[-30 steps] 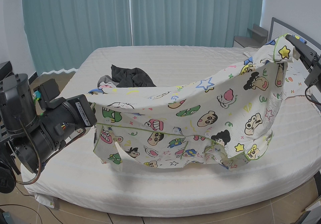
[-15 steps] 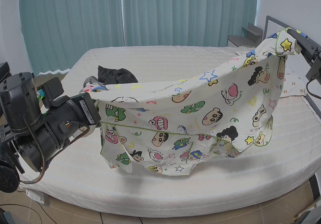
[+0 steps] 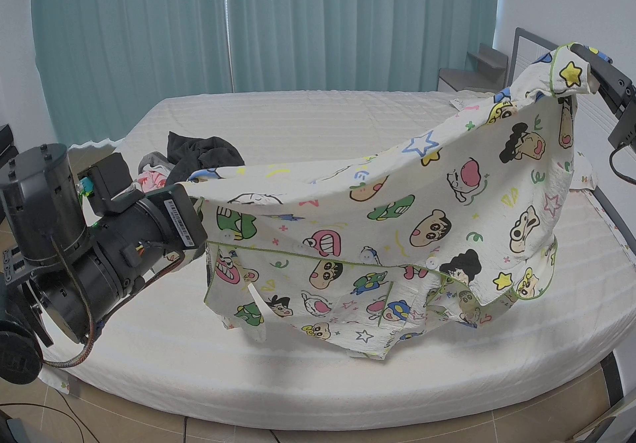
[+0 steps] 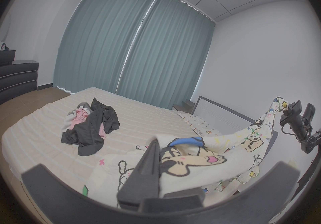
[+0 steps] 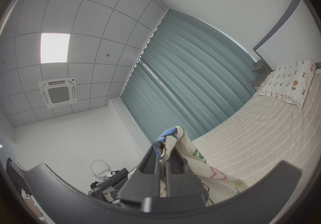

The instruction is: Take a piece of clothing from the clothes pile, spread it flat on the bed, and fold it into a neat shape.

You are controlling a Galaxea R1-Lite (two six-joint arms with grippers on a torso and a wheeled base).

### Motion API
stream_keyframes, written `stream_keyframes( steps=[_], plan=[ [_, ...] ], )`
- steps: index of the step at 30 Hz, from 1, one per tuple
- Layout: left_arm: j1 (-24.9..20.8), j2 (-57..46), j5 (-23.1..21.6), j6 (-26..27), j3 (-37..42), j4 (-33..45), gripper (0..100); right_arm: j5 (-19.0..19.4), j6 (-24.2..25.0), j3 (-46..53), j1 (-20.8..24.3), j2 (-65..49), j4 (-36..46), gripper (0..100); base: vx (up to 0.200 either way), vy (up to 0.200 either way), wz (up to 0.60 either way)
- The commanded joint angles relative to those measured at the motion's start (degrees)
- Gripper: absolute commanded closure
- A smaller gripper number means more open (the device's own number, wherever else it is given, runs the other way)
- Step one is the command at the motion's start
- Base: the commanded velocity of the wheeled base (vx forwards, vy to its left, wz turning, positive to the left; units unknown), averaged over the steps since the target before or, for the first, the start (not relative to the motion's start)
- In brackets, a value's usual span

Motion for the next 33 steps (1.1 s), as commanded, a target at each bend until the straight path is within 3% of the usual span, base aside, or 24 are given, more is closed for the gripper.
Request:
stream_keyframes(
  steps=[1,8,17,33],
  plan=[
    [-0.2,0.4,0.0,0.0,-0.1,-0.1,100,0.0,0.0,0.0,0.0,0.3,0.0,100,0.000,-0.200,0.00],
    [-0.1,1.1,0.1,0.0,-0.1,-0.1,100,0.0,0.0,-0.1,0.0,1.0,0.0,100,0.000,-0.200,0.00],
    [-0.3,0.8,0.1,0.0,0.5,-0.1,100,0.0,0.0,0.3,-0.1,0.2,0.0,100,0.000,0.000,0.00],
    [-1.2,-4.3,2.0,0.6,3.4,-1.6,100,0.5,-0.2,4.0,0.3,-6.0,0.1,100,-0.188,0.000,0.00]
  ],
)
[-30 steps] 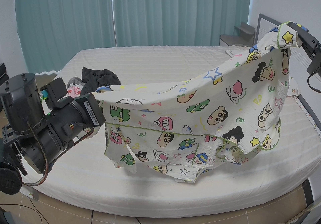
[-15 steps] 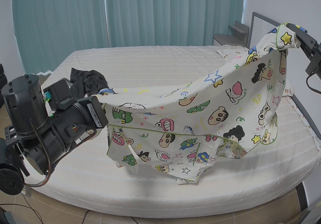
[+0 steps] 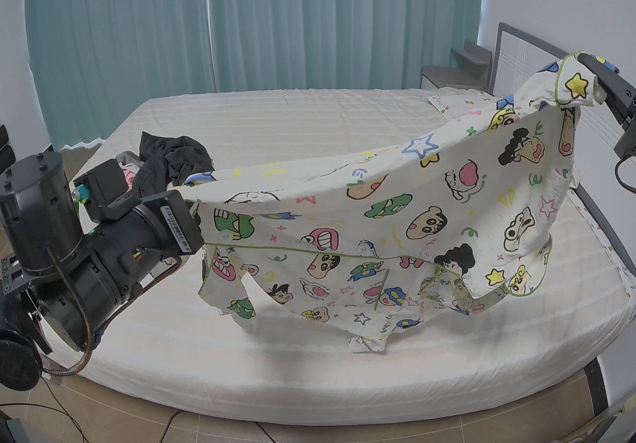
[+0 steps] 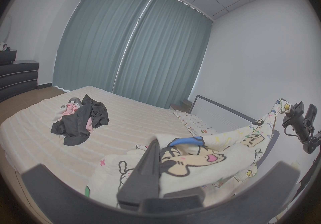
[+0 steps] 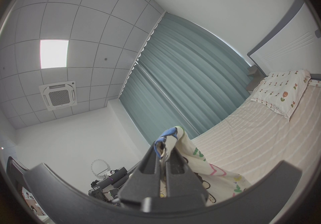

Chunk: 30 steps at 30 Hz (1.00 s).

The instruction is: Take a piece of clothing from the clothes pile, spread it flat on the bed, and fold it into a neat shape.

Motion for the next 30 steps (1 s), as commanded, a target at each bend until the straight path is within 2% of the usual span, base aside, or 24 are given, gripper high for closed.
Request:
stream_keyframes(
  steps=[1,5,14,19,26,30],
  plan=[
    [-0.8,-4.0,0.0,0.1,1.7,0.0,100,1.5,-0.1,1.4,0.5,-4.1,0.0,100,0.000,0.000,0.00],
    [-0.8,-7.8,-0.1,0.8,3.0,0.1,100,5.2,0.0,3.1,0.4,-8.1,0.0,100,0.000,0.000,0.00],
    [-2.5,-14.9,-0.2,3.9,9.6,0.4,100,10.9,0.0,5.2,0.3,-16.5,1.3,100,0.000,0.000,0.00],
    [-2.8,-15.7,-0.2,4.1,11.0,0.6,100,12.0,0.0,5.6,0.1,-18.2,3.8,100,0.000,0.000,0.00],
    [-3.5,-12.8,-0.2,3.7,16.2,0.6,100,12.0,-1.2,8.5,-0.1,-15.1,4.5,100,0.000,0.000,0.00],
    [-3.6,-8.4,-0.2,0.3,18.0,0.5,100,11.9,-4.4,10.1,-2.4,-10.6,4.4,100,0.000,0.000,0.00]
  ],
)
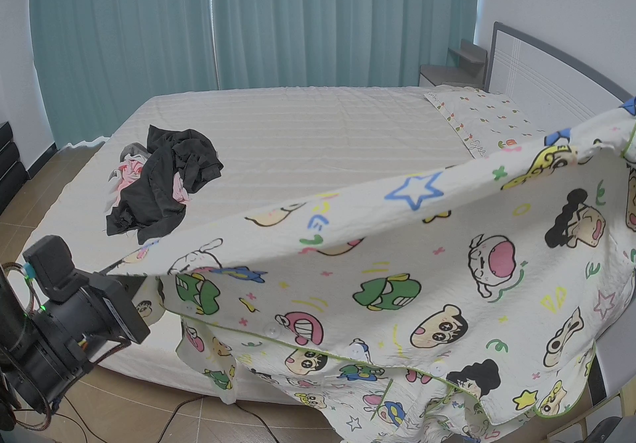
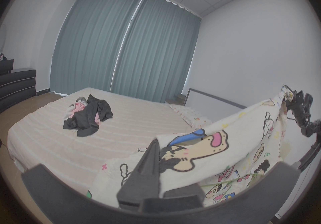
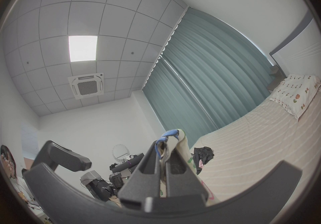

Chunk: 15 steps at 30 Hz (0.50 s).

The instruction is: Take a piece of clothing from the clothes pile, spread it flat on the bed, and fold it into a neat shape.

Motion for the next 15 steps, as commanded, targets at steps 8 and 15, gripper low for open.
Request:
stream_keyframes(
  steps=[8,15],
  plan=[
    [-0.4,15.0,0.0,-9.3,2.7,-0.2,100,-0.3,-7.2,4.5,-3.7,12.5,-0.4,100,0.000,0.000,0.00],
    [-0.2,25.6,-0.5,-14.7,-1.3,-0.6,100,-0.3,-10.1,3.4,-6.8,20.1,-1.0,100,0.000,0.000,0.00]
  ],
)
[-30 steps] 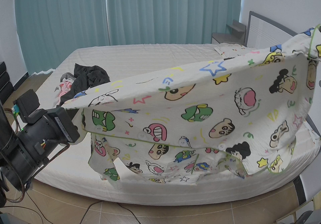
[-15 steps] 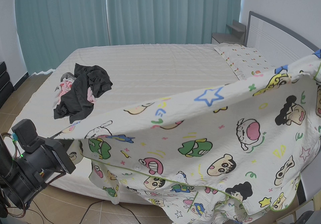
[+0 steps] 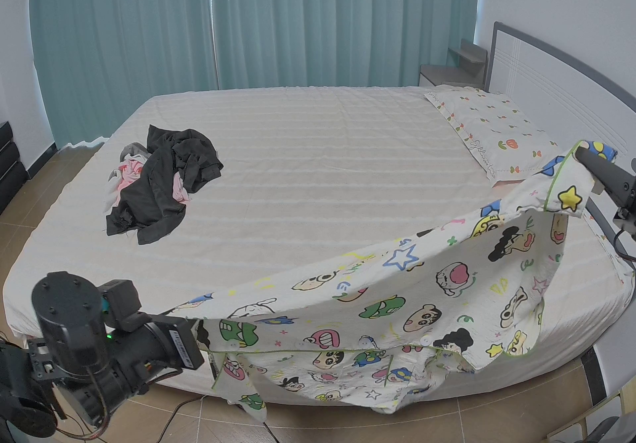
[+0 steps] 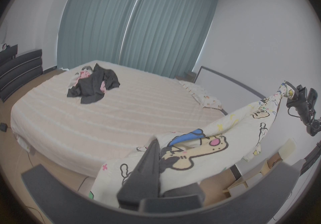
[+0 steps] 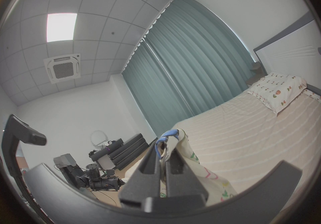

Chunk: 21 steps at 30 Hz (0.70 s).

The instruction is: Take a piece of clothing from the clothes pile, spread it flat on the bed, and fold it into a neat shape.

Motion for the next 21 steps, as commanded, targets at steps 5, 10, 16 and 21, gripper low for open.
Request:
stream_keyframes(
  steps=[5,10,16,21],
  plan=[
    [0.9,14.5,-0.3,-2.8,-6.4,-0.2,100,0.1,-1.4,-1.3,-2.3,11.8,-3.3,100,0.120,0.000,0.00],
    [2.4,19.8,-0.4,-2.8,-10.8,-0.2,100,-0.4,-1.3,-1.3,-2.6,18.0,-9.9,100,0.200,0.000,0.00],
    [4.6,24.3,-1.4,-2.9,-15.2,-0.2,100,-1.0,-1.0,-1.4,-4.3,23.4,-15.9,100,0.200,0.000,0.00],
    [6.2,27.3,-1.5,-2.7,-18.6,-0.2,100,-1.0,-1.0,-2.1,-5.3,26.9,-18.6,100,0.200,0.000,0.00]
  ],
)
